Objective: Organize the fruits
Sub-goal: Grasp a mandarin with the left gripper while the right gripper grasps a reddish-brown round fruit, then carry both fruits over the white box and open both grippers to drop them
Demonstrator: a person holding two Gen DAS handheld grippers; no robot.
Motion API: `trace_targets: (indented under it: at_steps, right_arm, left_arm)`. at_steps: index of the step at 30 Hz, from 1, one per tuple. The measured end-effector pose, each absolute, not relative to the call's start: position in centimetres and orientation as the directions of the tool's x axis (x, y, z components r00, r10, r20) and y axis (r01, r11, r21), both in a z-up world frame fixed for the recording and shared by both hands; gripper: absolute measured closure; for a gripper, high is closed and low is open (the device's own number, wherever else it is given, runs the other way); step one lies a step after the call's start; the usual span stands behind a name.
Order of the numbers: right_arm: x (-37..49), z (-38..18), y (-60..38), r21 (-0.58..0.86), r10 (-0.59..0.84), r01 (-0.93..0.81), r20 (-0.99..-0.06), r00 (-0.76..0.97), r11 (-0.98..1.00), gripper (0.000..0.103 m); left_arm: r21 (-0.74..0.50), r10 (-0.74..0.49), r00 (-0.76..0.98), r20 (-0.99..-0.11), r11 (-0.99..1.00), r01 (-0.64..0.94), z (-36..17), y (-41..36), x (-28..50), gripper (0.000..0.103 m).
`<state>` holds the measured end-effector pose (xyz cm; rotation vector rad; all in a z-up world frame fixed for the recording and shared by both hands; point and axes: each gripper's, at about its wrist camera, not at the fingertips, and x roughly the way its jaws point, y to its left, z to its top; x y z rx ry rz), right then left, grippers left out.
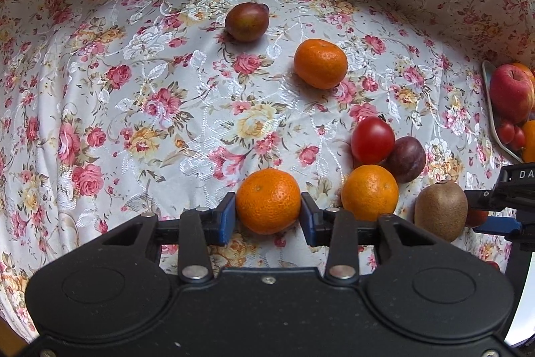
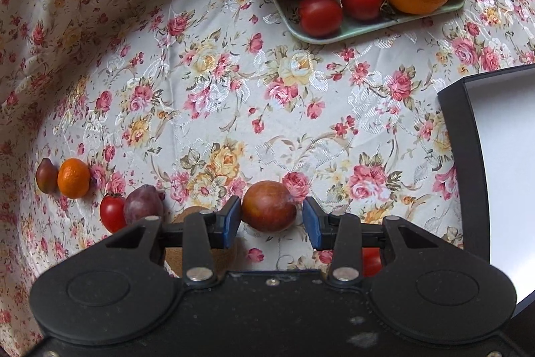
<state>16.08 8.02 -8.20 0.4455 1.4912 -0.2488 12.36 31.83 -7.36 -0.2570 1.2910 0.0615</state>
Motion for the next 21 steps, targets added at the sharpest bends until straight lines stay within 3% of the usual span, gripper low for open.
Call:
trace_targets:
  at_steps: [3,5,12,21]
  right_arm:
    - [16.3,-8.8,8.7,0.125,0.109,0.418,-0.992,0.061,0.9,0.061]
    - [16.4,-8.8,9.2,0.114,0.09,0.398,-0.993,0.078,0.91,0.067]
    - [16.4,-6.8,10.6,0.013,-0.043,0.307,-0.984,0.175,0.952,0.067]
    - [15.6,-3.8,10.5,0.028,-0.034,0.238,-0.967,0.254,0.971,0.067]
  left_arm:
    - [-0.152,-0.098,0.281,-0.955,0.972,-0.177,-7.3,31.8,12.3,0.055]
    - [-0.153,-0.1,0.282,-0.954,0.972,-0.176,-7.3,31.8,12.3,0.055]
    - [-0.161,-0.106,0.281,-0.954,0.97,-0.183,-7.4,31.9,12.5,0.054]
    - [-0.146,-0.084,0.286,-0.954,0.969,-0.2,-7.5,31.5,12.8,0.055]
